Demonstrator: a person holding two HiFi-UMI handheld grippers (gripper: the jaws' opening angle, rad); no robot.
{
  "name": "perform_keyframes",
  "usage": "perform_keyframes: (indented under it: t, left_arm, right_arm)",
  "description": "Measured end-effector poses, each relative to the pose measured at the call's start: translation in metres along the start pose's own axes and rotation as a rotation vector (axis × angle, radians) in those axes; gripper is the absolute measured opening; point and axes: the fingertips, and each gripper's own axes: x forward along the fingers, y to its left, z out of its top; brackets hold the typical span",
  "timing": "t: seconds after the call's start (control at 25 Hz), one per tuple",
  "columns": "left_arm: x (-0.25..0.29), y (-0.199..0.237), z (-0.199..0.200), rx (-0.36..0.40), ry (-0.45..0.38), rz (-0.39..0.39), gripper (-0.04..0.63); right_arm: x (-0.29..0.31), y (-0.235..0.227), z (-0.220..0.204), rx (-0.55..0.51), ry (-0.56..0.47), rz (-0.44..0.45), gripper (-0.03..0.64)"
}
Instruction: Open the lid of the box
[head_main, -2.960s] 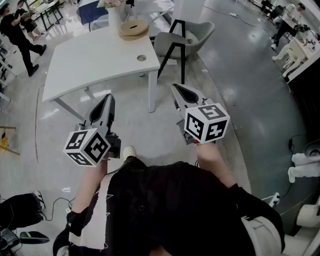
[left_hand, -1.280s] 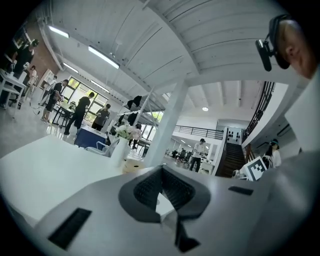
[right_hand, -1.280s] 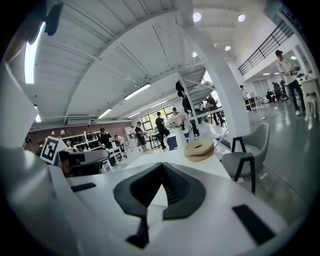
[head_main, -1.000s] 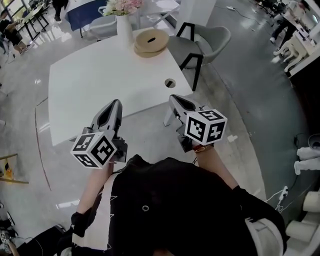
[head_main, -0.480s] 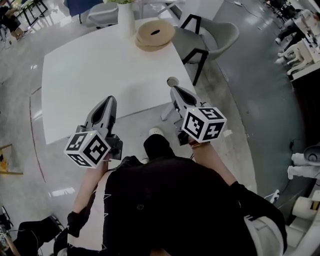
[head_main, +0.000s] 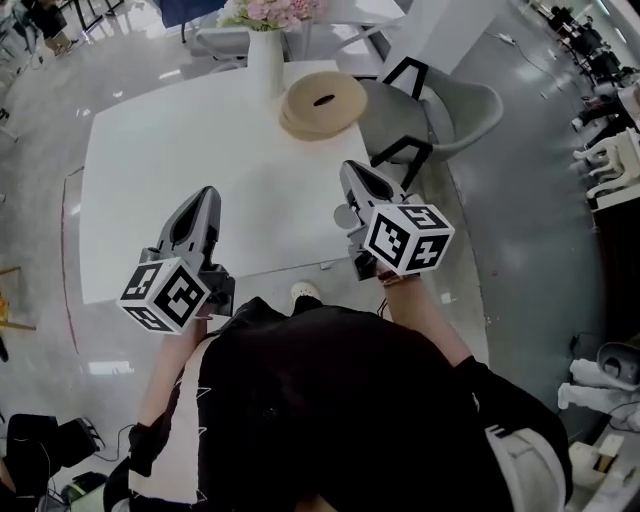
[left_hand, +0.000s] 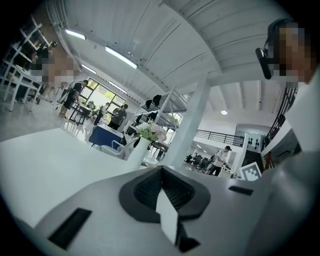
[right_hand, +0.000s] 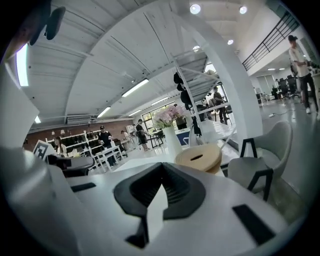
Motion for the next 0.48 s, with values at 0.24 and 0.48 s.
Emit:
perform_keyframes:
  t: [0.24, 0.48]
  left_arm:
    - [0.019, 0.011, 0.008, 0.006, -0.029, 0.102, 0.009]
    - [0.022, 0.03, 0.005, -0.015, -0.072, 0.225, 0.009]
  right_arm:
    - [0.047, -0.026, 0.011, 0.033, 0.052, 0.085, 0.005]
    - [0.087, -0.047, 0.003, -0.027, 0.154, 0.162, 0.005]
